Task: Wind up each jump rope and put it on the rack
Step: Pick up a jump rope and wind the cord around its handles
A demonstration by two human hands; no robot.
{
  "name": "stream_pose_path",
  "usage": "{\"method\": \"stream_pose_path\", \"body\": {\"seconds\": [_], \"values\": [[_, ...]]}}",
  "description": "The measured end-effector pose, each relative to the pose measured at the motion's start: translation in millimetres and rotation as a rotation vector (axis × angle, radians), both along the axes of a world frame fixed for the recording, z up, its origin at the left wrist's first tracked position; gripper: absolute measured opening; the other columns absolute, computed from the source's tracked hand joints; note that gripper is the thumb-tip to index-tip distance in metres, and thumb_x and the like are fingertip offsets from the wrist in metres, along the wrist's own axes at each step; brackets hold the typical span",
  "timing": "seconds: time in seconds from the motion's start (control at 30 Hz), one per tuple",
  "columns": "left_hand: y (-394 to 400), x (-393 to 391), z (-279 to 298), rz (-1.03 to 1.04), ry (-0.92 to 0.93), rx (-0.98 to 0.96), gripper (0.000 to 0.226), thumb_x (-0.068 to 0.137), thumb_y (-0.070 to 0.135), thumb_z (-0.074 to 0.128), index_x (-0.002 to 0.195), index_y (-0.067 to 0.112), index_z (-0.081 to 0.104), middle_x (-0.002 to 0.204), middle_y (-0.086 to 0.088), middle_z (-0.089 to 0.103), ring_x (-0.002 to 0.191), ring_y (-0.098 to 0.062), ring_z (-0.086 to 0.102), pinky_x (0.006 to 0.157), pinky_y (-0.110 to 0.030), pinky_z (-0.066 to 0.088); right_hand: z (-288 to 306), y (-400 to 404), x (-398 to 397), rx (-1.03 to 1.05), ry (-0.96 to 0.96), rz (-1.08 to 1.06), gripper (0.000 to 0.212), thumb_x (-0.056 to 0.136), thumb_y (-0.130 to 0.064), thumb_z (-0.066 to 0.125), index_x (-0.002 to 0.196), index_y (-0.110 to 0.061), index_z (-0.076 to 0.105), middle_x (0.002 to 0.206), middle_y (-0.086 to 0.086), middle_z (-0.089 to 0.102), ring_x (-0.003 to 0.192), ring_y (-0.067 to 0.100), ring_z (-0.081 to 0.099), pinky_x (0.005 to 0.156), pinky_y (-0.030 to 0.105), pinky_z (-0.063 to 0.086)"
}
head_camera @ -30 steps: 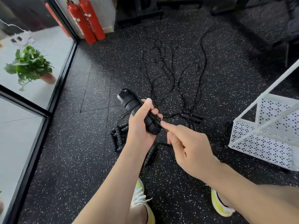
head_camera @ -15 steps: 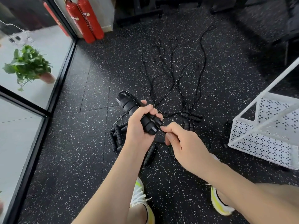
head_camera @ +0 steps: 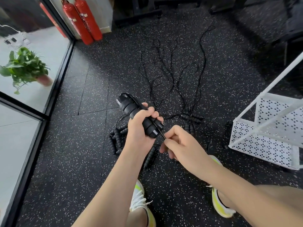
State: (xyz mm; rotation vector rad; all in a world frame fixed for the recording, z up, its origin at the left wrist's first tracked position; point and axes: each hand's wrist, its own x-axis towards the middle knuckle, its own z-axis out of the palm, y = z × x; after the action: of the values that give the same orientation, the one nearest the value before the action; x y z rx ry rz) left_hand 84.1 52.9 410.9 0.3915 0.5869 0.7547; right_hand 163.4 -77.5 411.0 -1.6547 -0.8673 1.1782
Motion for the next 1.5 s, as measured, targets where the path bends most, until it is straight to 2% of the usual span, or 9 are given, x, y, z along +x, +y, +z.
{"method": "stream_pose_path", "body": {"seconds": [0.23, 0.53, 0.63, 0.8, 0.97, 1.07, 1.2, 1.33, 1.5], "values": [[-44.0, 19.3, 13.8, 0.053, 0.338, 0.163, 0.025, 0.093, -0.002, 0.054, 0.113, 0.012, 0.049, 0.111, -0.014, 0.076, 0.105, -0.028, 0.074, 0.08, -0.041, 0.06, -7.7, 22.1, -2.0, -0.162, 0.473, -0.465, 0.053, 0.102, -0.06, 0.041, 0.089, -0.018, 0.071, 0.083, 0.012, 0.074, 0.058, 0.019, 0.059, 0.052, 0.029, 0.043], [-73.5, 31.5, 19.0, -0.046, 0.454, 0.397, 0.027, 0.091, 0.007, 0.065, 0.112, 0.018, 0.053, 0.12, 0.006, 0.074, 0.085, -0.022, 0.065, 0.06, -0.037, 0.048, 0.3, 22.0, 7.2, -0.088, 0.548, -0.577, 0.026, 0.089, -0.045, 0.057, 0.087, -0.024, 0.072, 0.08, 0.006, 0.057, 0.062, 0.018, 0.038, 0.047, 0.025, 0.022], [-64.6, 31.0, 16.3, -0.097, 0.353, 0.395, 0.041, 0.077, 0.021, 0.078, 0.111, 0.018, 0.056, 0.123, -0.001, 0.073, 0.094, -0.021, 0.069, 0.059, -0.036, 0.051, 5.1, 25.0, 19.6, -0.052, 0.417, -0.689, 0.024, 0.087, -0.034, 0.059, 0.073, -0.016, 0.061, 0.06, 0.001, 0.046, 0.054, 0.017, 0.035, 0.046, 0.024, 0.025], [-44.4, 14.8, 10.0, -0.086, 0.453, 0.468, 0.089, 0.069, 0.015, 0.093, 0.142, 0.029, 0.045, 0.128, 0.01, 0.068, 0.117, -0.003, 0.065, 0.097, -0.027, 0.052, 15.4, 17.3, 56.6, -0.078, -0.266, -0.648, 0.054, 0.096, -0.037, 0.054, 0.049, -0.02, 0.032, 0.036, -0.011, 0.027, 0.038, 0.009, 0.025, 0.039, 0.022, 0.019], [-29.4, -6.6, -5.9, -0.243, 1.133, 1.629, 0.099, 0.067, 0.05, 0.09, 0.149, 0.037, 0.037, 0.153, 0.019, 0.042, 0.144, 0.001, 0.032, 0.123, -0.039, 0.017, 2.6, 14.9, 71.8, -0.167, -0.692, -0.521, 0.061, 0.099, -0.043, 0.05, 0.047, -0.016, 0.032, 0.042, -0.003, 0.034, 0.043, 0.016, 0.032, 0.048, 0.032, 0.025], [-34.3, -3.5, -23.5, -0.402, 1.389, 1.906, 0.088, 0.07, 0.046, 0.085, 0.146, 0.03, 0.045, 0.138, 0.008, 0.058, 0.13, -0.019, 0.051, 0.114, -0.052, 0.026, -4.8, 19.8, 57.8, -0.201, -0.758, -0.439, 0.061, 0.098, -0.049, 0.05, 0.049, -0.014, 0.041, 0.047, -0.001, 0.044, 0.048, 0.012, 0.039, 0.047, 0.029, 0.023], [-27.5, -3.8, -26.4, -0.389, 1.491, 1.925, 0.053, 0.075, 0.018, 0.074, 0.124, 0.022, 0.054, 0.099, 0.004, 0.063, 0.091, -0.026, 0.061, 0.078, -0.039, 0.04, -1.2, 23.8, 51.3, -0.219, -0.691, -0.337, 0.063, 0.096, -0.057, 0.05, 0.05, -0.015, 0.043, 0.05, -0.002, 0.049, 0.051, 0.011, 0.045, 0.047, 0.028, 0.027], [-18.5, -6.9, -23.9, -0.307, 1.541, 1.902, 0.046, 0.073, 0.012, 0.073, 0.115, 0.019, 0.055, 0.096, 0.001, 0.062, 0.087, -0.028, 0.058, 0.072, -0.036, 0.034, 10.9, 17.5, 70.5, -0.144, -0.457, -0.146, 0.063, 0.09, -0.068, 0.055, 0.059, -0.013, 0.055, 0.049, 0.0, 0.046, 0.049, 0.007, 0.044, 0.054, 0.027, 0.034], [-15.2, -7.5, -24.8, -0.262, 1.572, 1.811, 0.041, 0.077, 0.007, 0.066, 0.115, 0.015, 0.054, 0.101, -0.004, 0.06, 0.092, -0.031, 0.056, 0.071, -0.034, 0.031, 14.7, 12.2, 79.2, 0.009, -0.152, -0.081, 0.013, 0.091, -0.036, 0.072, 0.099, -0.025, 0.075, 0.066, -0.011, 0.066, 0.056, 0.002, 0.052, 0.068, 0.021, 0.045]]}}
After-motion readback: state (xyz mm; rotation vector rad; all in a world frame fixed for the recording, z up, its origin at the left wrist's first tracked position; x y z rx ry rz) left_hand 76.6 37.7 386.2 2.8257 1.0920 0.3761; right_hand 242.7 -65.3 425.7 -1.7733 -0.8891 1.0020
